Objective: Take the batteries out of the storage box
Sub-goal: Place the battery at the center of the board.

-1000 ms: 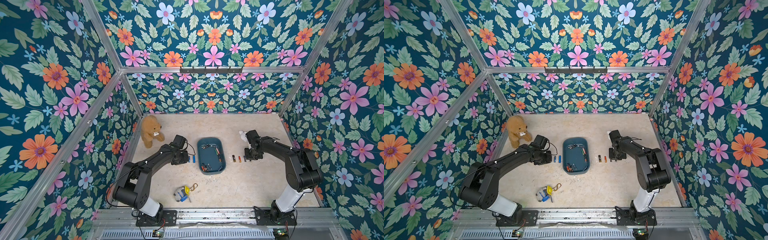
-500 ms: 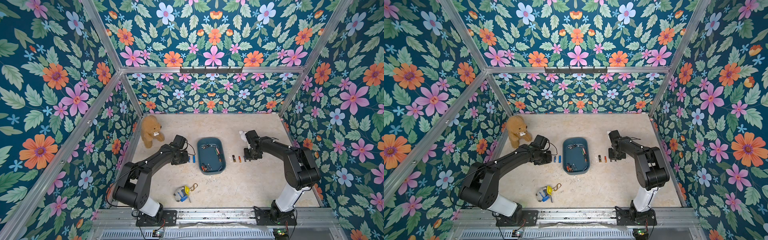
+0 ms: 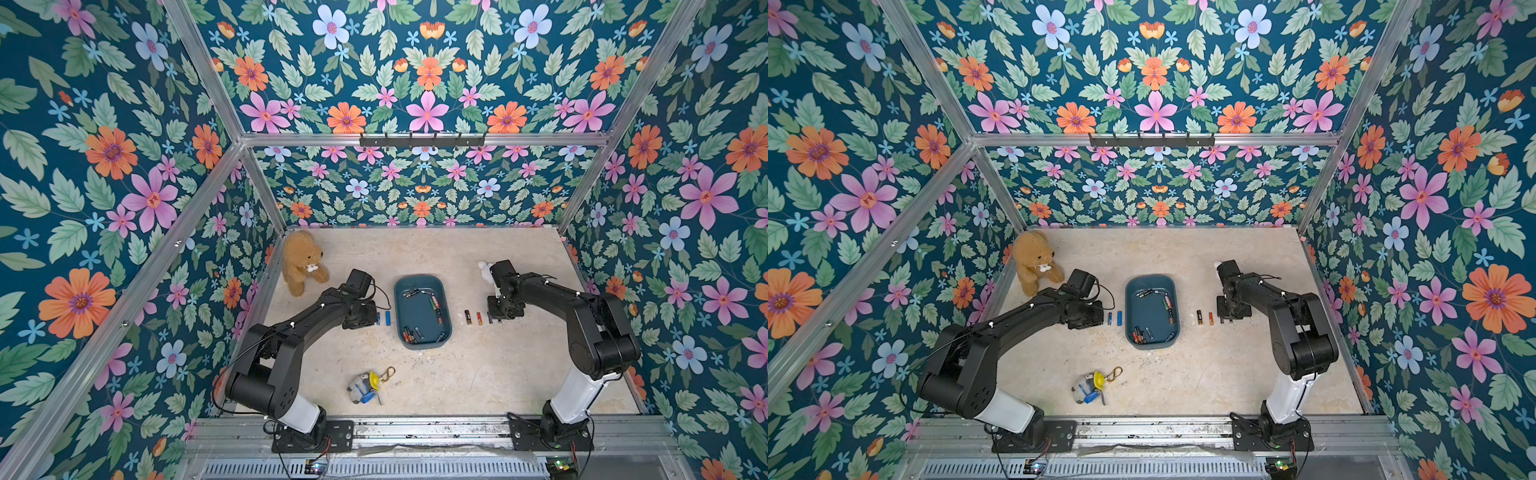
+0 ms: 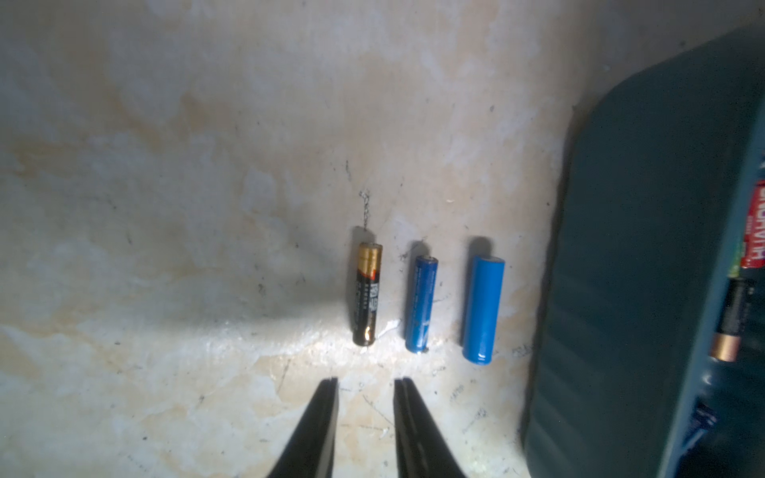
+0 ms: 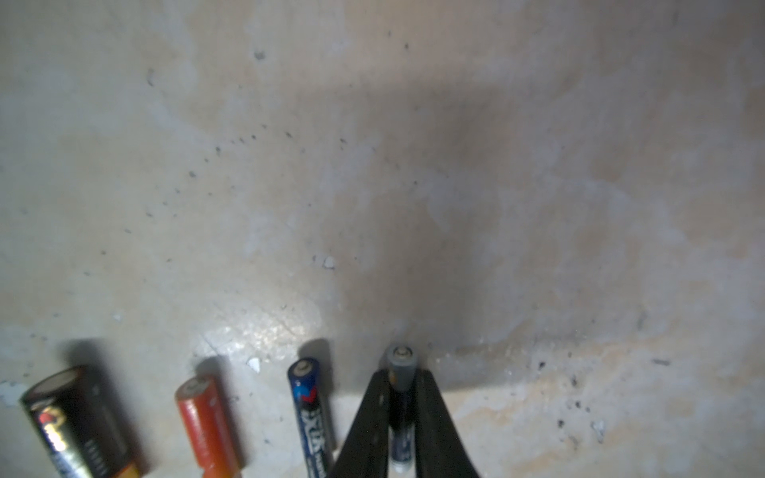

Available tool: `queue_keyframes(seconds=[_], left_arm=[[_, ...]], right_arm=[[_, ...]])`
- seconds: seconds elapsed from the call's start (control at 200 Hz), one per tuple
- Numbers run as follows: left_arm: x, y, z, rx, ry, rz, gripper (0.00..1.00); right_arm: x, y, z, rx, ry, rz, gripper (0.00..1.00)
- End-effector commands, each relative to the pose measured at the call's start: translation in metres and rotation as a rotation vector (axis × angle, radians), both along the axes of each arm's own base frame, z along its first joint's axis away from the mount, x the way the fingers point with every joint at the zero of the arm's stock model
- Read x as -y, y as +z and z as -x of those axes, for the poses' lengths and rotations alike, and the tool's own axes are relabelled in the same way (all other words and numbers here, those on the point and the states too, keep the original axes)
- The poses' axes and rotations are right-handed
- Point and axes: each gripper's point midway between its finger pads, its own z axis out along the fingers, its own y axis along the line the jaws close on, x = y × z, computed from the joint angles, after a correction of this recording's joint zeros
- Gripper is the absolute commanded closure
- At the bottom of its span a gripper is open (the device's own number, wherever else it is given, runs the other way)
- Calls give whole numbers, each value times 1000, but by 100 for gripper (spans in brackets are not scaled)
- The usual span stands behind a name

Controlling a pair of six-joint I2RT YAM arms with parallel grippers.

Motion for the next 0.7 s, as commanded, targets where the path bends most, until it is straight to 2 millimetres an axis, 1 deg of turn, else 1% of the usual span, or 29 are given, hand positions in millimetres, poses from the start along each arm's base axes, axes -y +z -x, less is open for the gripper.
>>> queue_keyframes(seconds=[0.0,0.445,0.595,0.695], left_arm=[[-3,2,0,-1,8,-10,70],[-2,8,-3,8,8,-9,70],[-1,10,-5,12,7,-8,70],[0,14,-6,21,7,-4,69]], right_arm=[[-1,1,-2,6,1,-2,82],[0,14,-6,33,-6,-2,79],[-1,22,-9,49,-8,-4,78],[0,32,-12,69,-15,-4,78]])
